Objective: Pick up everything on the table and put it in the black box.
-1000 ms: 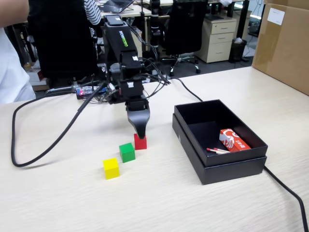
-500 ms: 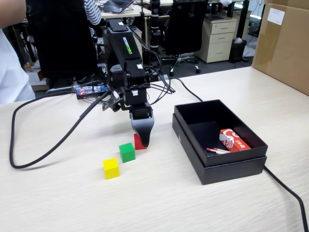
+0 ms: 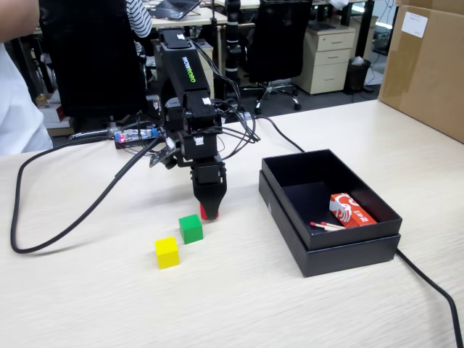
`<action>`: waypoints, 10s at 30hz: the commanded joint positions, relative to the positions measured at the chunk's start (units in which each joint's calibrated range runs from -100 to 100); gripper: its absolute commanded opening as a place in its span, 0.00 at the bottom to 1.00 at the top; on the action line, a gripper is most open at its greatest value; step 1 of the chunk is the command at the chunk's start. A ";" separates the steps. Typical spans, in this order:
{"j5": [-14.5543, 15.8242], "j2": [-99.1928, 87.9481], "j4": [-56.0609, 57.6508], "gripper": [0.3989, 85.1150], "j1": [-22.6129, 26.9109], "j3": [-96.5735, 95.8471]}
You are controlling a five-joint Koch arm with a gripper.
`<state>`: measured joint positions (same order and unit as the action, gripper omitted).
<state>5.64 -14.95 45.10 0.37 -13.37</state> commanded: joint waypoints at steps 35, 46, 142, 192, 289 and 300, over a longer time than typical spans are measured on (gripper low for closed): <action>6.64 18.22 17.75 0.01 16.65 43.11; 6.50 25.22 17.75 0.26 16.36 43.11; 0.59 17.42 16.71 0.01 17.92 47.19; -13.19 -0.25 13.52 0.57 -9.28 31.87; -3.08 4.57 23.62 0.56 12.80 64.23; -5.13 -47.07 16.97 0.58 0.83 22.08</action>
<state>2.08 -46.28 67.94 4.47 20.95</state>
